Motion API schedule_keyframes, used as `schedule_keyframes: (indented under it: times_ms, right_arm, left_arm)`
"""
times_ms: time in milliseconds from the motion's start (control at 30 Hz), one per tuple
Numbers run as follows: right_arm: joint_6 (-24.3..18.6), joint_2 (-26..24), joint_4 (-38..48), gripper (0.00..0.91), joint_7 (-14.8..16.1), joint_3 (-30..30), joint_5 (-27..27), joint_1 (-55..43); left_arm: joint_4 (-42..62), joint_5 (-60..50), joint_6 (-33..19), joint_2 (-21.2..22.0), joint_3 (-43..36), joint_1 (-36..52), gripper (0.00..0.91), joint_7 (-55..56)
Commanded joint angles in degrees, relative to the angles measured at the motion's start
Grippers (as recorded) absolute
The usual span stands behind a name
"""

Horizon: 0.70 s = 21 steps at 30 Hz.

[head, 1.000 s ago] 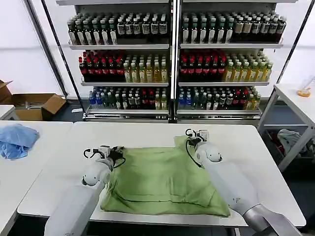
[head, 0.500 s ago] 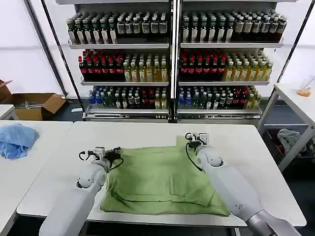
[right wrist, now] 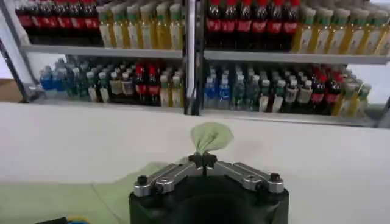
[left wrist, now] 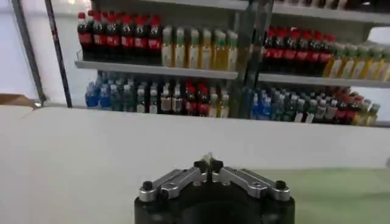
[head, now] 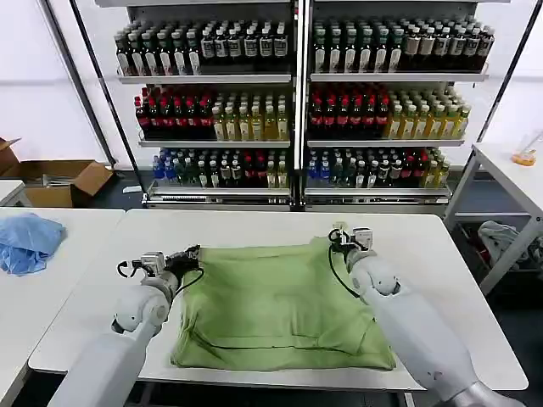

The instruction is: Fold and organize the clothes.

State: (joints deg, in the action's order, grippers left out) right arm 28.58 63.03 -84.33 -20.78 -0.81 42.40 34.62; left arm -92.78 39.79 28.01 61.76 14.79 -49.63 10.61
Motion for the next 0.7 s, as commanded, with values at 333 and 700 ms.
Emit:
schedule_keyframes:
  times_ms: [333, 700]
  right_arm:
    - [0.4, -10.4, -27.3, 0.000, -0.3, 11.7, -0.5, 19.6]
    - [3.0, -11.7, -36.8, 0.000, -1.4, 16.8, -2.4, 34.1]
  left_arm:
    - [-16.9, 0.4, -0.2, -2.6, 4.5, -13.7, 0.020, -0.4]
    - [-21.8, -3.9, -0.2, -3.8, 6.6, -22.6, 0.020, -1.4]
